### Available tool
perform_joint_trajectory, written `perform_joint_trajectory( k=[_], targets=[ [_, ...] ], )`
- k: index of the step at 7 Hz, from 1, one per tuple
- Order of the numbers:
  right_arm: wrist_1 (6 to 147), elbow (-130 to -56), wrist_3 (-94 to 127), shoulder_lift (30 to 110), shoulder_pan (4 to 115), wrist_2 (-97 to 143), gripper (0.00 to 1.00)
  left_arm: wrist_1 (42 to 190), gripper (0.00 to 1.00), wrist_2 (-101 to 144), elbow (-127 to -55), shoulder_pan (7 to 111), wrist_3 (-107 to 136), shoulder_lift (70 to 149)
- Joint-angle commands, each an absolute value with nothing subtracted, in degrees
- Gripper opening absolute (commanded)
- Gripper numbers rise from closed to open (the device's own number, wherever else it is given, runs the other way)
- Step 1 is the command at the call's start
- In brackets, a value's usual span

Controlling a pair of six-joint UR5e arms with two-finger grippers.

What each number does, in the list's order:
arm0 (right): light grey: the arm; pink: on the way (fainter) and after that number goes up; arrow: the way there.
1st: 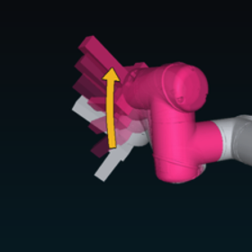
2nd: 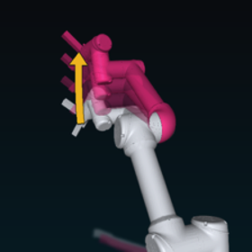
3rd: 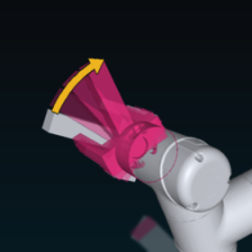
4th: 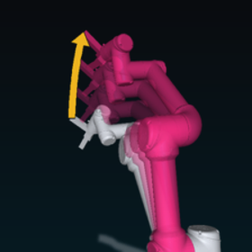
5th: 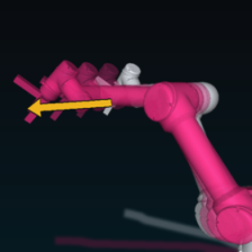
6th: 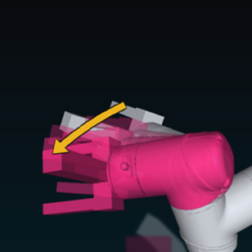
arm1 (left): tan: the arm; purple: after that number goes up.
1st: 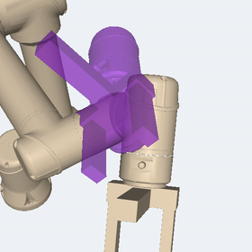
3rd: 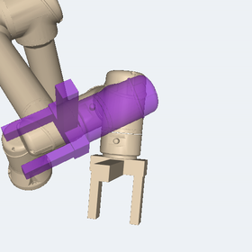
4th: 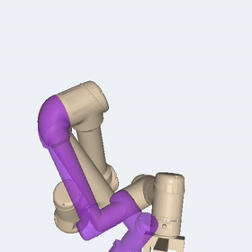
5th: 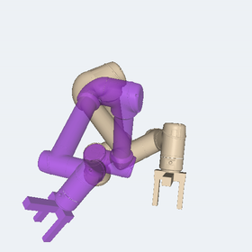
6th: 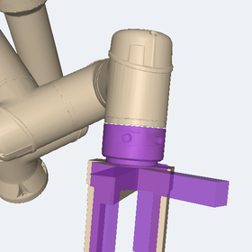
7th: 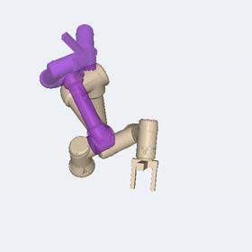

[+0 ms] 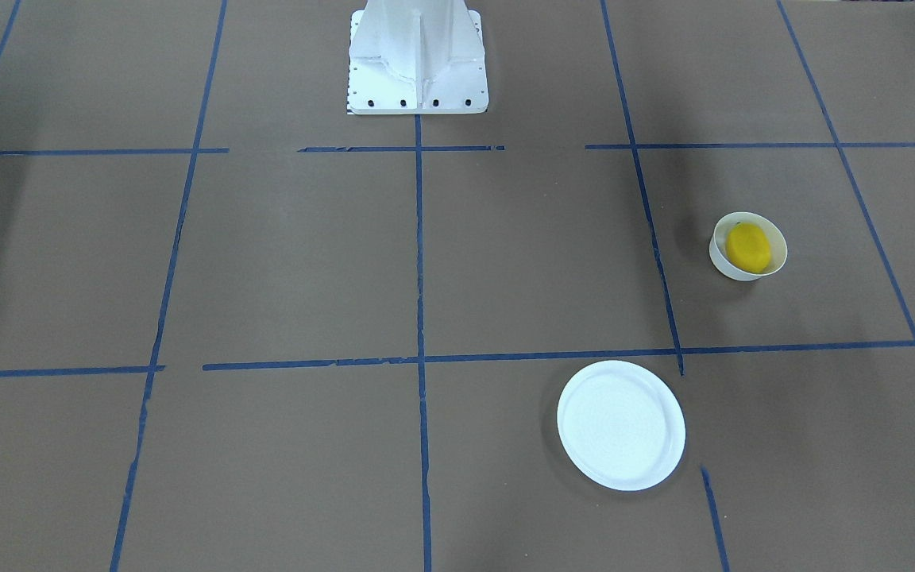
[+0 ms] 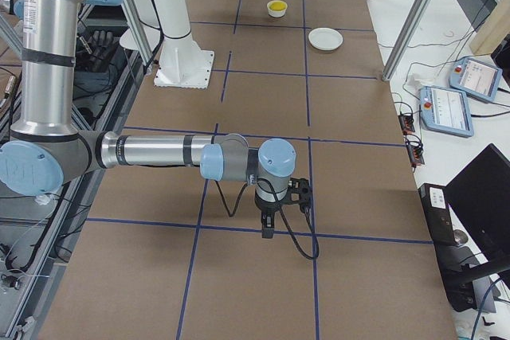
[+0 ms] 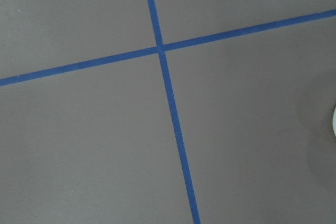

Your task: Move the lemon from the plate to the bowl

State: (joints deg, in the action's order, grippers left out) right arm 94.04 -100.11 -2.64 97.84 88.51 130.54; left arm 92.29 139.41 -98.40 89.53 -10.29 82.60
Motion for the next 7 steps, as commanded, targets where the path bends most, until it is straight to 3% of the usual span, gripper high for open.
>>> perform_joint_trajectory(
  k=[1,7],
  targets=[
    [94.0,-100.1,-2.6,97.9,88.5,130.5,1.00,92.5,1.00,139.7,-98.6,94.1,-10.4,82.9],
    [94.0,-100.0,-2.6,97.9,88.5,130.5,1.00,92.4,1.00,139.7,-98.6,94.3,-10.3,82.7]
  ],
)
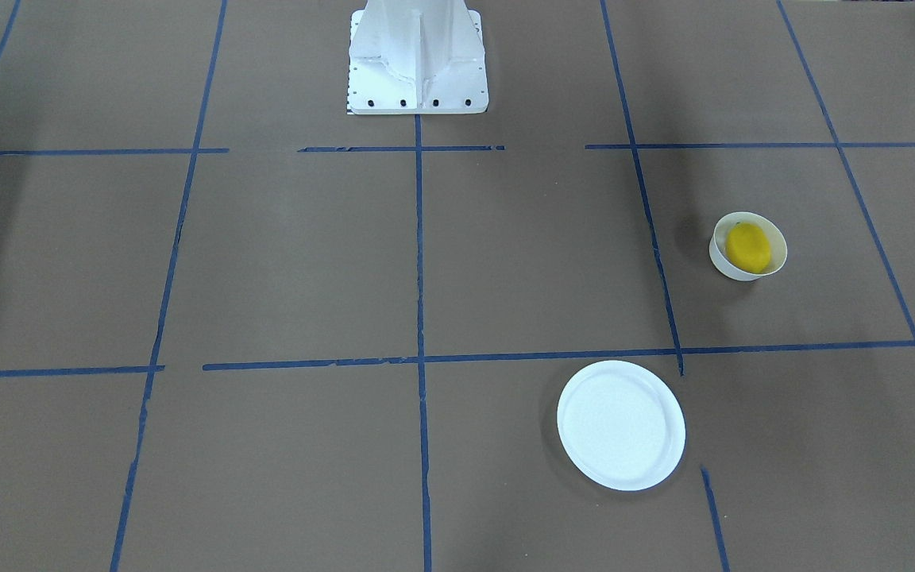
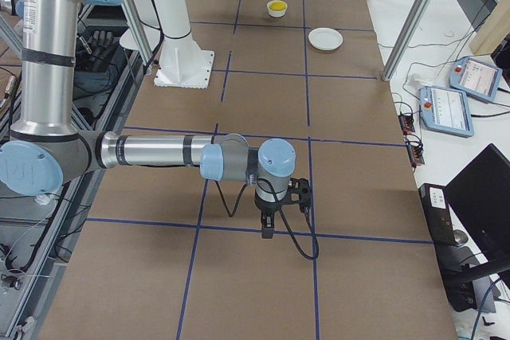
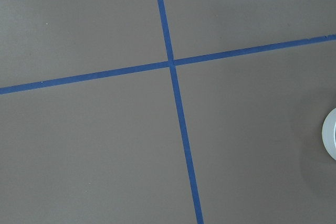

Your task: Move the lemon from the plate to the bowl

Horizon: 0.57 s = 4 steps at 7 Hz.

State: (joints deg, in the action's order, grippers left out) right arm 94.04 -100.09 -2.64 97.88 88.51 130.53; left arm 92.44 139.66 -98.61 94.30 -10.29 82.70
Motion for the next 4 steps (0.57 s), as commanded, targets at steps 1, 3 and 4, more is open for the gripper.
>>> perform_joint_trajectory(
  k=[1,3,4],
  targets=[
    [94.0,-100.1,-2.6,97.8,88.5,130.5,1.00,92.5,1.00,139.7,-98.6,94.3,-10.3,82.6],
    [94.0,-100.1,-2.6,97.8,88.5,130.5,1.00,92.4,1.00,139.7,-98.5,94.3,-10.3,82.5],
    [94.0,-100.1,-2.6,97.9,88.5,130.6,1.00,92.4,1.00,139.7,-98.5,94.3,-10.2,82.4]
  ],
)
